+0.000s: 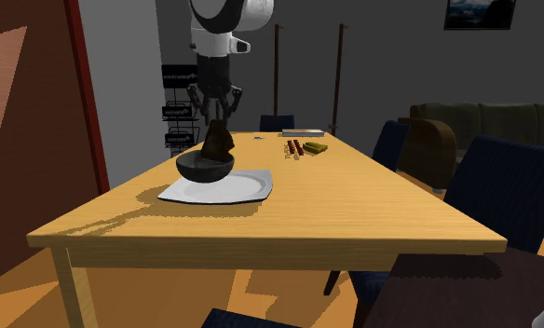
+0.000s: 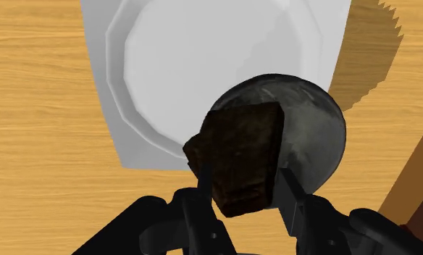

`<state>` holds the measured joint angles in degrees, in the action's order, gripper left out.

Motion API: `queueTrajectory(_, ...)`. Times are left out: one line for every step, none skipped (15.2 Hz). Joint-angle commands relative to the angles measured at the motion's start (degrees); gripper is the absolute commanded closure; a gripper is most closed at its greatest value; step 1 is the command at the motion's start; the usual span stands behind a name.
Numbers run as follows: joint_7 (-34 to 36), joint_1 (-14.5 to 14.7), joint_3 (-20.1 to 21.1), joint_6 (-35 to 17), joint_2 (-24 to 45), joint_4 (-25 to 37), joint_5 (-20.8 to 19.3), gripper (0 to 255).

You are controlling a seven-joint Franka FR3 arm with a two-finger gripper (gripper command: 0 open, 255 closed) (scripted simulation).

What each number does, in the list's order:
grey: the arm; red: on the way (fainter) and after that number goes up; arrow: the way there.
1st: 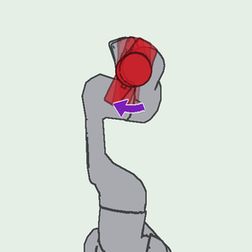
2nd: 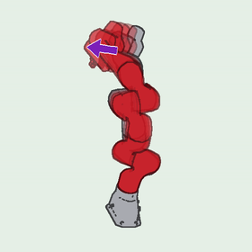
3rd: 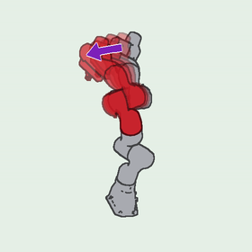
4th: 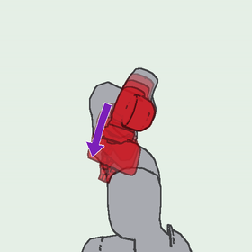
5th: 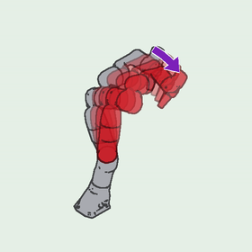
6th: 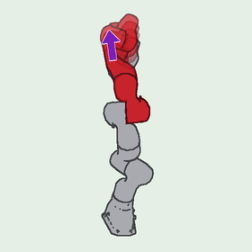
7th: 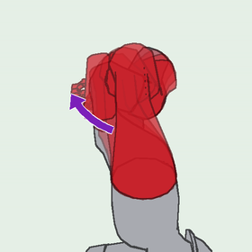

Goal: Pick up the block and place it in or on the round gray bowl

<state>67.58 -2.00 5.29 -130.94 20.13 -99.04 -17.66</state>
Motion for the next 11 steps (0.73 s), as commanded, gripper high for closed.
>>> queueTrajectory(-0.33, 0.59, 0.09, 2.95, 4.37, 7.26, 0.10, 255)
queueTrajectory(-0.57, 0.90, 0.09, 4.53, 6.78, 11.25, 0.16, 255)
queueTrajectory(-0.86, 1.24, 0.10, 6.23, 9.32, 15.48, 0.22, 255)
queueTrajectory(-1.09, 1.49, 0.09, 7.53, 11.21, 18.66, 0.27, 255)
queueTrajectory(-0.92, 1.49, 0.04, 6.89, 11.41, 18.22, 0.17, 255)
queueTrajectory(-0.74, 1.50, -0.01, 6.26, 11.62, 17.78, 0.06, 255)
queueTrajectory(-0.56, 1.50, -0.07, 5.63, 11.83, 17.34, -0.06, 255)
queueTrajectory(-0.38, 1.51, -0.12, 5.03, 12.08, 16.97, -0.17, 255)
queueTrajectory(-0.21, 1.52, -0.18, 4.42, 12.32, 16.59, -0.29, 255)
queueTrajectory(-0.03, 1.53, -0.24, 3.81, 12.58, 16.23, -0.40, 255)
queueTrajectory(0.15, 1.54, -0.30, 3.22, 12.84, 15.88, -0.52, 255)
